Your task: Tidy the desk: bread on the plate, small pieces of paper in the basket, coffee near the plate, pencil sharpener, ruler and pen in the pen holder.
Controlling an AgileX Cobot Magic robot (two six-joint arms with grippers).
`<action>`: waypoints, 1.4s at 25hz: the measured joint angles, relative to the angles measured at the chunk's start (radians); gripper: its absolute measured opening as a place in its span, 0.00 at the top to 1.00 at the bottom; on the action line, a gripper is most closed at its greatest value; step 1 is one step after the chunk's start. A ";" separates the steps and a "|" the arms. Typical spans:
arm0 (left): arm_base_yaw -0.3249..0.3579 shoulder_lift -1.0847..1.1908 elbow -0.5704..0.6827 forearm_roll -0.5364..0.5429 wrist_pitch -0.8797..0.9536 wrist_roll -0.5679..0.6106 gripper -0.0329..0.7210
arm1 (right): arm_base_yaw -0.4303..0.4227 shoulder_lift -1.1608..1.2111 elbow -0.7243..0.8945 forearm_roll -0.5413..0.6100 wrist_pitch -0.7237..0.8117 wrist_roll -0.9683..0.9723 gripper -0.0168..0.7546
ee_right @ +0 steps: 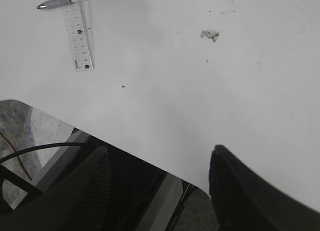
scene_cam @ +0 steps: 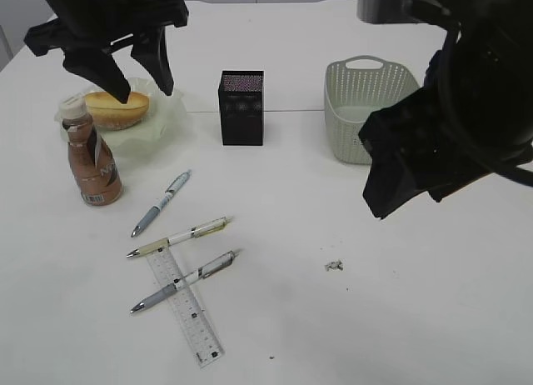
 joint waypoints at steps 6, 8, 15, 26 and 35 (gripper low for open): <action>0.000 -0.073 0.000 -0.028 0.004 -0.002 0.42 | 0.000 0.000 0.000 0.026 0.000 0.009 0.39; 0.000 -0.112 0.000 -0.030 0.004 0.009 0.42 | 0.000 0.000 0.000 0.048 0.000 0.012 0.38; 0.000 -0.269 0.000 -0.034 0.016 0.046 0.42 | 0.100 0.006 0.000 0.058 0.000 0.072 0.38; 0.000 -0.409 0.000 -0.011 0.025 0.074 0.42 | 0.253 0.283 -0.174 0.068 0.000 0.119 0.38; 0.000 -0.450 0.000 0.127 0.025 0.084 0.42 | 0.285 0.511 -0.456 0.068 -0.002 0.121 0.39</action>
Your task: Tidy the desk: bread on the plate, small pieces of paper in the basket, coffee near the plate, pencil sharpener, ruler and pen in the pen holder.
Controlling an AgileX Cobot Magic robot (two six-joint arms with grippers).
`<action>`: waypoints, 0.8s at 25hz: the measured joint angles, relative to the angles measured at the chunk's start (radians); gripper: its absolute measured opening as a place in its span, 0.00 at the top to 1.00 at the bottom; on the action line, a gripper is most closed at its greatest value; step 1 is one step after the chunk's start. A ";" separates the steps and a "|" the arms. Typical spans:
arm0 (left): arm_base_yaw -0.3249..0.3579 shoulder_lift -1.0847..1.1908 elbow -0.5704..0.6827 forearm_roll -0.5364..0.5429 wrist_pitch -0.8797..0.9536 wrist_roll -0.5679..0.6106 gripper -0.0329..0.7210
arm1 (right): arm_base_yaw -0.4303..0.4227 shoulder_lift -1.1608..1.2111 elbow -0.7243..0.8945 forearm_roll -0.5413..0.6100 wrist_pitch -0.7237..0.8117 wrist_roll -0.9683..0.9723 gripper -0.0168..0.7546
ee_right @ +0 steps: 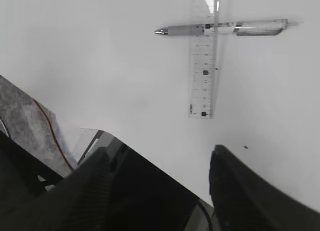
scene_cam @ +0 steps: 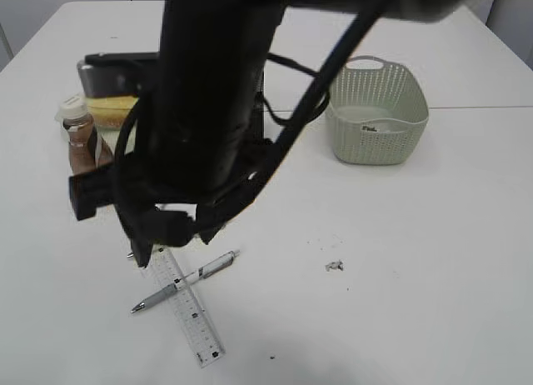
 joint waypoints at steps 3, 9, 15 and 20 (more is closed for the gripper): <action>0.000 -0.002 0.000 0.039 0.000 0.011 0.42 | 0.024 0.072 -0.031 0.000 0.000 0.000 0.39; 0.004 -0.005 0.000 0.093 0.001 0.036 0.42 | 0.037 0.209 -0.120 -0.005 0.000 0.006 0.38; 0.094 -0.023 0.000 0.101 0.001 0.051 0.42 | 0.037 0.305 -0.212 -0.047 -0.004 0.008 0.38; 0.141 -0.037 0.000 0.111 0.001 0.059 0.42 | 0.037 0.339 -0.214 -0.119 -0.006 0.012 0.39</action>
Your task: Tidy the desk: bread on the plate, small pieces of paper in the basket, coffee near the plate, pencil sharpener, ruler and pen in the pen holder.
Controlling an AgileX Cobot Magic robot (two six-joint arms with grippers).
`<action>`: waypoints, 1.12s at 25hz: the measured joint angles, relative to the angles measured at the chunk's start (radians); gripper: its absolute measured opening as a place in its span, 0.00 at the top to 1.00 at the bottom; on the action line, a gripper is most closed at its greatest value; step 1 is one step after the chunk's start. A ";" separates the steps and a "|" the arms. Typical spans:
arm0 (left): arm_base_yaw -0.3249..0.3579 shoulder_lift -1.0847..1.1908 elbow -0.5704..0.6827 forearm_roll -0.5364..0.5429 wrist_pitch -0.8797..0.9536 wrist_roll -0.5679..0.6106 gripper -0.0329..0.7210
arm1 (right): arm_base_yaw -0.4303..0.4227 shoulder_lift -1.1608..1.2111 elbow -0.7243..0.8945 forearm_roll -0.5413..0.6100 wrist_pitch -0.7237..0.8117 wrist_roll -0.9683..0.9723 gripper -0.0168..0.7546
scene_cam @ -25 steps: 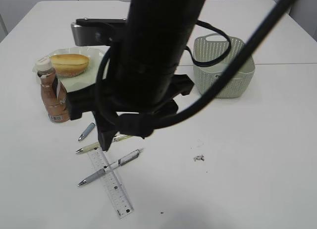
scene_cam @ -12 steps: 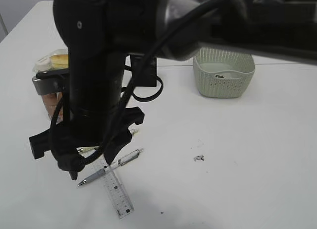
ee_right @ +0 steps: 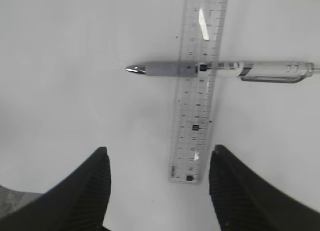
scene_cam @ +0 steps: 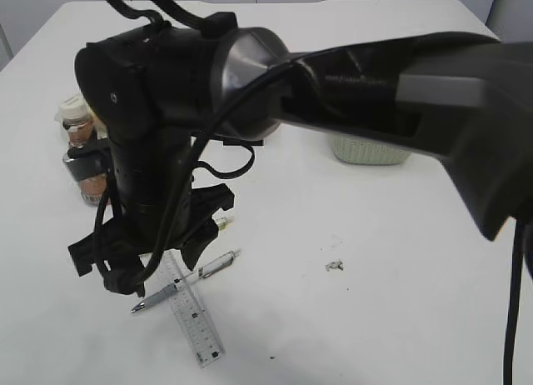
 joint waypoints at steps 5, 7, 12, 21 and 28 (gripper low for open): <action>0.000 -0.002 0.000 0.013 0.002 0.009 0.42 | 0.000 0.034 -0.010 -0.037 -0.001 0.028 0.39; 0.000 -0.002 0.000 0.028 0.002 0.011 0.42 | 0.000 0.053 -0.010 -0.041 -0.001 0.046 0.38; 0.000 -0.002 0.000 0.042 0.002 0.011 0.42 | 0.000 0.099 -0.013 -0.072 -0.005 0.073 0.38; 0.000 -0.002 0.000 0.043 0.002 0.011 0.42 | 0.000 0.136 -0.050 -0.081 -0.009 0.078 0.39; 0.000 -0.002 0.000 0.043 0.002 0.011 0.42 | 0.000 0.136 -0.050 -0.071 -0.027 0.080 0.38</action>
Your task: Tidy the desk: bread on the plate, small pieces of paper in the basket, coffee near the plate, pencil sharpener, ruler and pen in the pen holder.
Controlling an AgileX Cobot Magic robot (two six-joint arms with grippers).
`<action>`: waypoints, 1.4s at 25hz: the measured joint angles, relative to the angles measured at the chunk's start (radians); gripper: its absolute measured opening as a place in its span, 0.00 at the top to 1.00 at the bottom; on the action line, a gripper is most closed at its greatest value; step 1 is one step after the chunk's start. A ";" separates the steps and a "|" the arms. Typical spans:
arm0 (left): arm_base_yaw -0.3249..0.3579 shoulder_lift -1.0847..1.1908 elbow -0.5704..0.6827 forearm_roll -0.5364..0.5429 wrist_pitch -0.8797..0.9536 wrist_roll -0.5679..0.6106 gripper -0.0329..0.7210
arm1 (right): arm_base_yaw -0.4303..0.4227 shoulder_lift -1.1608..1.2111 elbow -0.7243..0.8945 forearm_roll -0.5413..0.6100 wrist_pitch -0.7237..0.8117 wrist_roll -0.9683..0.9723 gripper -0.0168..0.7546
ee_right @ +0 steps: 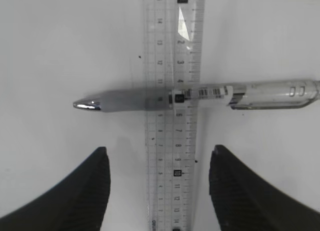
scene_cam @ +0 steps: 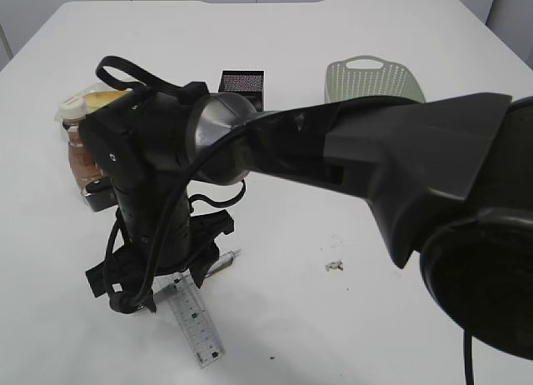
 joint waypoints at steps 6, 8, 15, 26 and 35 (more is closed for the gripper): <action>0.000 0.000 0.000 0.000 0.000 0.000 0.42 | 0.000 0.005 -0.001 0.002 -0.017 0.000 0.39; 0.000 0.000 0.000 0.000 0.000 0.001 0.42 | 0.000 0.015 -0.005 0.002 -0.019 0.000 0.39; 0.000 0.000 0.000 0.000 0.000 0.001 0.43 | 0.000 0.024 -0.005 0.000 -0.032 0.005 0.38; 0.000 0.000 0.000 0.000 0.000 0.001 0.45 | 0.000 0.047 -0.009 -0.011 -0.007 0.014 0.38; 0.000 0.000 0.000 0.001 0.000 0.001 0.45 | 0.000 0.062 -0.009 -0.019 0.000 0.014 0.38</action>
